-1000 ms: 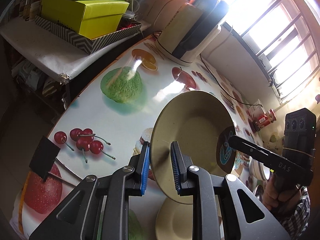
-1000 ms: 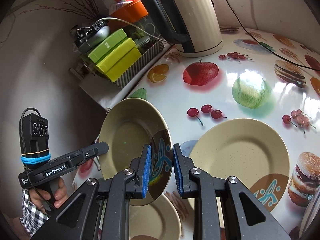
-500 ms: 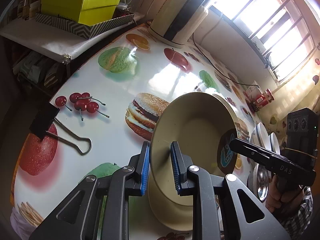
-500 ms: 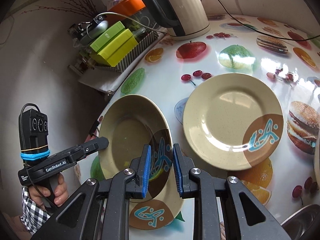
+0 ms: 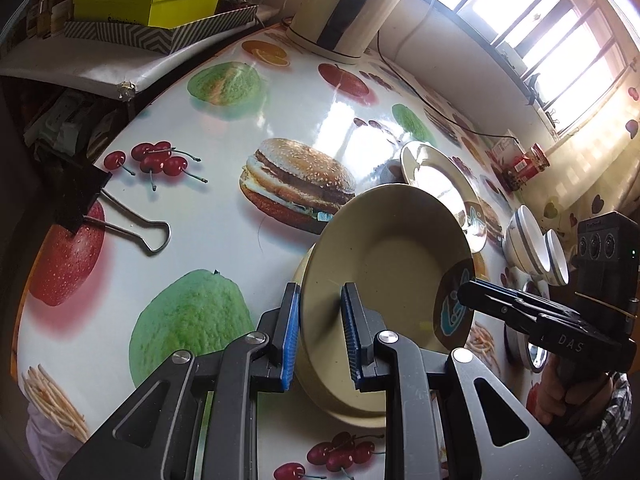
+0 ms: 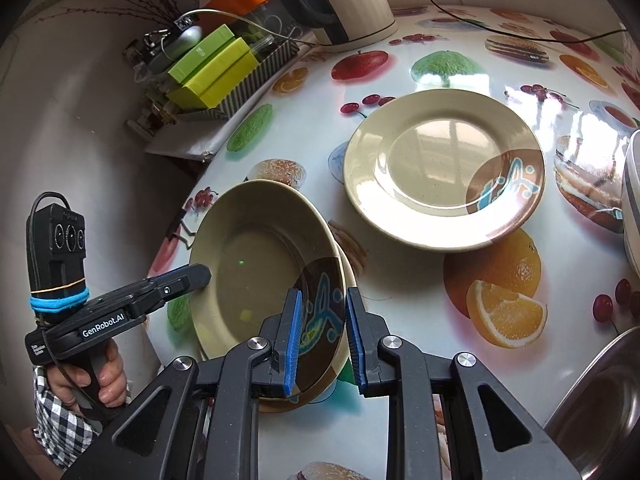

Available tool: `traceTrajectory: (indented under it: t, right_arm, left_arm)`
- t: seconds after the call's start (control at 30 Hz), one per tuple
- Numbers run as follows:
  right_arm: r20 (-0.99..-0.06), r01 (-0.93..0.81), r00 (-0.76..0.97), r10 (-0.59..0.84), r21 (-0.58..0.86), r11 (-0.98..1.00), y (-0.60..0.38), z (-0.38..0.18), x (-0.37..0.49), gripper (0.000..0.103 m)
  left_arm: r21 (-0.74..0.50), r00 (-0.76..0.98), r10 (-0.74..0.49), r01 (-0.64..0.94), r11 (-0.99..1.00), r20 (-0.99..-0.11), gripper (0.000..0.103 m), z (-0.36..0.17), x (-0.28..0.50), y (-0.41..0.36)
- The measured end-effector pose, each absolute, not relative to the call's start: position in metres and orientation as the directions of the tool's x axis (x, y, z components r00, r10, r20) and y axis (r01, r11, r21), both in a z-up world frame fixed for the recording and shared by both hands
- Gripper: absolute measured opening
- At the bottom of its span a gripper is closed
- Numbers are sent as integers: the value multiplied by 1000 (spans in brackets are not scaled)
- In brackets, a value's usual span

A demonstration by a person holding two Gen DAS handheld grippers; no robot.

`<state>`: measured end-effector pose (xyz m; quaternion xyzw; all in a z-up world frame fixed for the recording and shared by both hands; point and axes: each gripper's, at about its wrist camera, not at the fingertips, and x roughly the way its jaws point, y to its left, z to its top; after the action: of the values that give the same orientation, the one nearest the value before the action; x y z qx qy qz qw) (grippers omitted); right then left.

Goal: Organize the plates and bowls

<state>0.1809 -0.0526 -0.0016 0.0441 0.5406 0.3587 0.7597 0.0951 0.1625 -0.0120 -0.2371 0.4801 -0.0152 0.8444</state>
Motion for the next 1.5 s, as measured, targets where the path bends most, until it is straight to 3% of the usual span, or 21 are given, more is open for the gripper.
traceTrajectory:
  t: [0.47, 1.23, 1.37, 1.5]
  right_arm:
    - [-826, -547, 201, 527, 352, 759, -48, -3, 169, 23]
    - [-847, -566, 215, 487, 298, 769, -41, -7, 166, 30]
    - [-841, -567, 226, 492, 297, 768, -41, -5, 166, 33]
    - [-840, -567, 230, 492, 296, 769, -42, -5, 167, 38]
  left_arm:
    - [-385, 517, -239, -196, 902, -822, 21, -11, 96, 157]
    - [-363, 496, -222, -207, 909, -840, 22, -10, 103, 155]
    - [-345, 494, -206, -208, 915, -844, 32, -9, 104, 155]
    - [-364, 498, -223, -207, 908, -838, 33, -10, 105, 157]
